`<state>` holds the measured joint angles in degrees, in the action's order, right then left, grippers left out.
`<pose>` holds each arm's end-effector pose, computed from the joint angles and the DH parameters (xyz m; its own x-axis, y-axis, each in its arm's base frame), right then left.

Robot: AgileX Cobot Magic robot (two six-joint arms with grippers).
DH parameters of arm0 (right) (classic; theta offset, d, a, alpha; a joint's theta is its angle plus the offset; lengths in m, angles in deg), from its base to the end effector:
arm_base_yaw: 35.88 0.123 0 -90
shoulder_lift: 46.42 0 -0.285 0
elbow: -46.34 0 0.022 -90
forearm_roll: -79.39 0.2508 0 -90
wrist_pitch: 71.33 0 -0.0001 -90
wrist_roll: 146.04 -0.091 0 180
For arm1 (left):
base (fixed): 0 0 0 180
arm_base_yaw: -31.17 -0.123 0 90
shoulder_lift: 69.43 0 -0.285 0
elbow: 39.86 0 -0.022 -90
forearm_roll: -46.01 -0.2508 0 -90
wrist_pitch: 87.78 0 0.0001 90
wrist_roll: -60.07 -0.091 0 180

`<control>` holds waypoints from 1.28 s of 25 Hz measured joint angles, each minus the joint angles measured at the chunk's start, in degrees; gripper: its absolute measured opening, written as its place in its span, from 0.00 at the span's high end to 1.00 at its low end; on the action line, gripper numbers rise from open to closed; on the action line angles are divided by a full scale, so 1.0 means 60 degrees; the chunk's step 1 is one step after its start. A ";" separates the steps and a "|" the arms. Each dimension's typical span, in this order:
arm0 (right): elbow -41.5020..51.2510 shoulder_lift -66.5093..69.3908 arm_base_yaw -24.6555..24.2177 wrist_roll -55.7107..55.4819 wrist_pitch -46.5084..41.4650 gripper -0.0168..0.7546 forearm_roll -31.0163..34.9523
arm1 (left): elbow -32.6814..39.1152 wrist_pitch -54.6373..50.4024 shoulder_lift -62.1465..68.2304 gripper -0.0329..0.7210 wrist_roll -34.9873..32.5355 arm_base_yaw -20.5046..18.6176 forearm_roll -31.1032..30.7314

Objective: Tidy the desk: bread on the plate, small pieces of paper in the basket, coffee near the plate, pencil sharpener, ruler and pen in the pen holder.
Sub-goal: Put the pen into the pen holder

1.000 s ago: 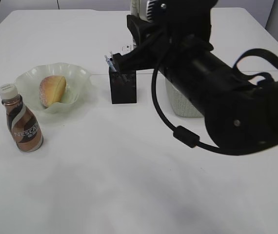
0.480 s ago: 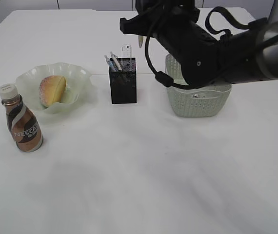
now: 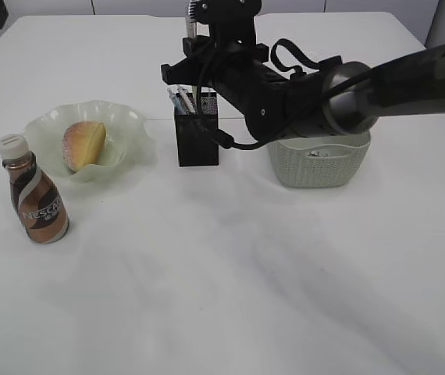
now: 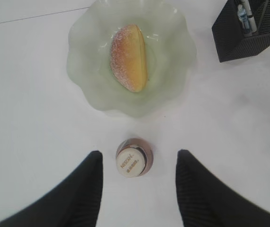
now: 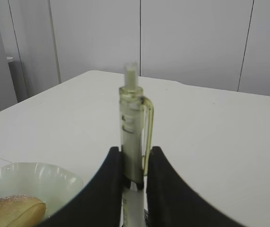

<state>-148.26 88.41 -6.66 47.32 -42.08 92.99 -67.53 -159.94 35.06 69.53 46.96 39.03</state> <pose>0.4581 0.2443 0.2151 -0.0157 -0.0374 -0.9992 -0.3852 0.9224 -0.0285 0.3465 -0.0871 0.4001 -0.8439 0.1073 -0.5256 0.1062 0.9938 0.0324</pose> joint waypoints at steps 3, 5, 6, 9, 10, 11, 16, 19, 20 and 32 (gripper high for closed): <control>-0.0531 0.0363 -0.0054 0.0000 -0.0198 0.88 0.0000 | 0.0000 0.0000 0.0000 0.47 0.0000 0.0000 -0.0174; -0.0818 0.0579 -0.0149 0.0000 -0.0289 0.88 -0.0020 | 0.0000 0.0000 0.0000 0.47 0.0000 0.0000 -0.0268; -0.0959 0.0668 -0.0213 0.0000 -0.0395 0.88 -0.0020 | 0.0000 0.0000 0.0000 0.47 0.0000 0.0000 -0.0302; -0.1155 0.0861 -0.0398 0.0017 -0.0707 0.88 -0.0020 | 0.0000 0.0000 0.0000 0.47 0.0000 0.0000 -0.0327; -0.1173 0.0882 -0.0443 0.0017 -0.0747 0.88 -0.0020 | 0.0000 0.0000 0.0000 0.47 0.0000 0.0000 -0.0340; -0.1192 0.0882 -0.0483 0.0017 -0.0747 0.88 -0.0020 | 0.0000 0.0000 0.0000 0.47 0.0000 0.0000 -0.0349; -0.1229 0.0902 -0.0507 0.0017 -0.0958 0.88 -0.0003 | 0.0000 0.0000 0.0000 0.47 0.0000 0.0000 -0.0349; -0.1229 0.0902 -0.0507 0.0017 -0.1121 0.88 -0.0003 | 0.0000 0.0000 0.0000 0.47 0.0000 0.0000 -0.0349; -0.1229 0.0919 -0.0507 0.0017 -0.1137 0.88 -0.0003 | 0.0000 0.0000 0.0000 0.47 0.0000 0.0000 -0.0349; -0.1229 0.0919 -0.0507 0.0017 -0.1326 0.88 -0.0003 | 0.0000 0.0000 0.0000 0.48 0.0000 0.0000 -0.0366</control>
<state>-155.63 93.92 -9.70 47.42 -50.04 92.97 -67.53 -159.94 35.06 69.53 46.96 36.83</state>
